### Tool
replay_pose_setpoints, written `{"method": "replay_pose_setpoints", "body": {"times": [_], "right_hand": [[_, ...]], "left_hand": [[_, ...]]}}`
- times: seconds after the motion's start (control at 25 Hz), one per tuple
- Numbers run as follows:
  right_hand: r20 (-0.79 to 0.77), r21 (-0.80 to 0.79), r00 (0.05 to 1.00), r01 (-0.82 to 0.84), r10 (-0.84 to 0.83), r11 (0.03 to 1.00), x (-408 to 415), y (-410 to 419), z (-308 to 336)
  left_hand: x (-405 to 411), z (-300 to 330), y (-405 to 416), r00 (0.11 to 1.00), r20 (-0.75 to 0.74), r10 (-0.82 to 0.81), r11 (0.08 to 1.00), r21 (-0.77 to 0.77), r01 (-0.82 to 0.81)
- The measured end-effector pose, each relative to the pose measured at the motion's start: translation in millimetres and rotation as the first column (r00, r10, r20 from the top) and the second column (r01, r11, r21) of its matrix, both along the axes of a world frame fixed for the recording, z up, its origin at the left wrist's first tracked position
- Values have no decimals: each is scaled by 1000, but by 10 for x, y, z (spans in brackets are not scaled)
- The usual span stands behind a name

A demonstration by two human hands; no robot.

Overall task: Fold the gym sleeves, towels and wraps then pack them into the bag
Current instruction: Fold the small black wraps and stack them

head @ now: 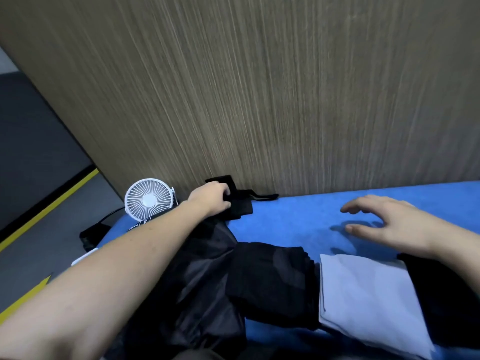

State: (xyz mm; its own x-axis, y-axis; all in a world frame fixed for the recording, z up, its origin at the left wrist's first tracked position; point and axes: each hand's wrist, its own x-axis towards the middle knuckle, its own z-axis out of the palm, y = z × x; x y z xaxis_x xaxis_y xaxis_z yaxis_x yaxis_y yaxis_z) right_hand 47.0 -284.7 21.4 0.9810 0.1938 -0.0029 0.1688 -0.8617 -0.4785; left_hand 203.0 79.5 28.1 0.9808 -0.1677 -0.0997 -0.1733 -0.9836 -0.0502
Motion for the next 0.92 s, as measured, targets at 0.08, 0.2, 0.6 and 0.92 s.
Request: {"method": "replay_pose_setpoints", "body": {"times": [0.08, 0.2, 0.6, 0.92], "right_hand": [[-13, -2, 1000, -3, 3, 1000, 44, 31, 2], [-49, -15, 999, -8, 7, 1000, 90, 39, -38], [-187, 11, 978, -88, 89, 996, 248, 438, -2], [-268, -238, 943, -266, 200, 934, 1006, 1299, -34]], "left_hand": [[120, -79, 123, 987, -134, 85, 995, 55, -79], [240, -187, 145, 967, -219, 127, 989, 103, -106], [276, -346, 73, 973, -228, 19, 1000, -20, -24], [174, -415, -60, 957, -116, -266, 926, -305, 221]]}}
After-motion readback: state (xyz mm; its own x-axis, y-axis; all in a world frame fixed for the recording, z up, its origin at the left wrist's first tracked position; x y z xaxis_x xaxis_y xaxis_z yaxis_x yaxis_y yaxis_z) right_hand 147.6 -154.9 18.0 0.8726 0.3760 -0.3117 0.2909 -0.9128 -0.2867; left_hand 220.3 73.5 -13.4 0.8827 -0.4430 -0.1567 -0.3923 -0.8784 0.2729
